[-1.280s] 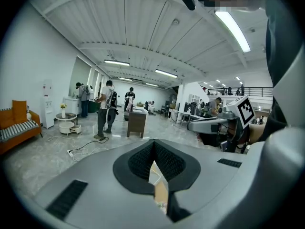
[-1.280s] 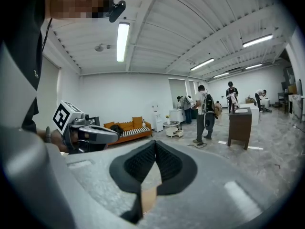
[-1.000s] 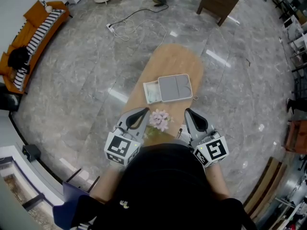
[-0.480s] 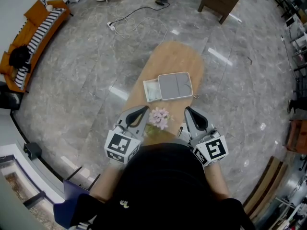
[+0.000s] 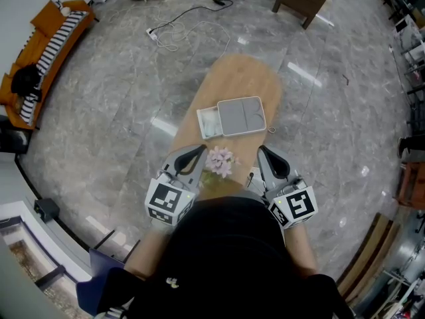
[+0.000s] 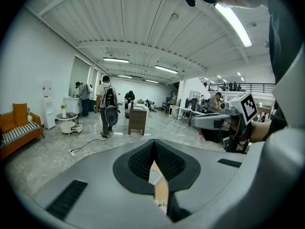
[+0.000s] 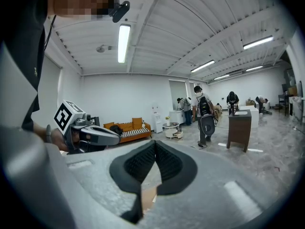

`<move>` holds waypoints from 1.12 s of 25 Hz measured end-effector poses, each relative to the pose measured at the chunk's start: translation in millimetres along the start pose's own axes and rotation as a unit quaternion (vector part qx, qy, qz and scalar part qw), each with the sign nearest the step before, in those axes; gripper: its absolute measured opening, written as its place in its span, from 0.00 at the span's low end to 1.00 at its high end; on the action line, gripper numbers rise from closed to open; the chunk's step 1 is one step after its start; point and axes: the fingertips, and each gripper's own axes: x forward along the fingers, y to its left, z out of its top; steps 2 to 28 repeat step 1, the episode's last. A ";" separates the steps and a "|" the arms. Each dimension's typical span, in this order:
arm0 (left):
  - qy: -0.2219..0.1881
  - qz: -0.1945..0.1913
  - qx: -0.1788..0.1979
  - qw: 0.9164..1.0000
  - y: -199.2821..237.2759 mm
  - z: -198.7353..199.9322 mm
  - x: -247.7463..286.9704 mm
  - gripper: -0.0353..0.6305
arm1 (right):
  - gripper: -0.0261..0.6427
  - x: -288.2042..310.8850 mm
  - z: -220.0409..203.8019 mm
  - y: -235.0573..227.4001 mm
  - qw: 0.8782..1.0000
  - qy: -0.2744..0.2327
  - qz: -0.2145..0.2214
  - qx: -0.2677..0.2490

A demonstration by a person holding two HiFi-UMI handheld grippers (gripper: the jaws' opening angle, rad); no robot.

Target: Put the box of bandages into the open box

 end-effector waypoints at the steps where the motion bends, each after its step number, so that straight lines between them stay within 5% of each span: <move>1: 0.000 -0.001 0.000 1.000 -0.5 0.2 0.5 0.07 | 0.04 -0.1 0.3 -0.9 1.000 0.000 0.000 0.000; 28: 0.000 -0.001 0.000 1.000 -0.5 0.2 0.5 0.07 | 0.04 -0.1 0.3 -0.9 1.000 0.000 0.000 0.000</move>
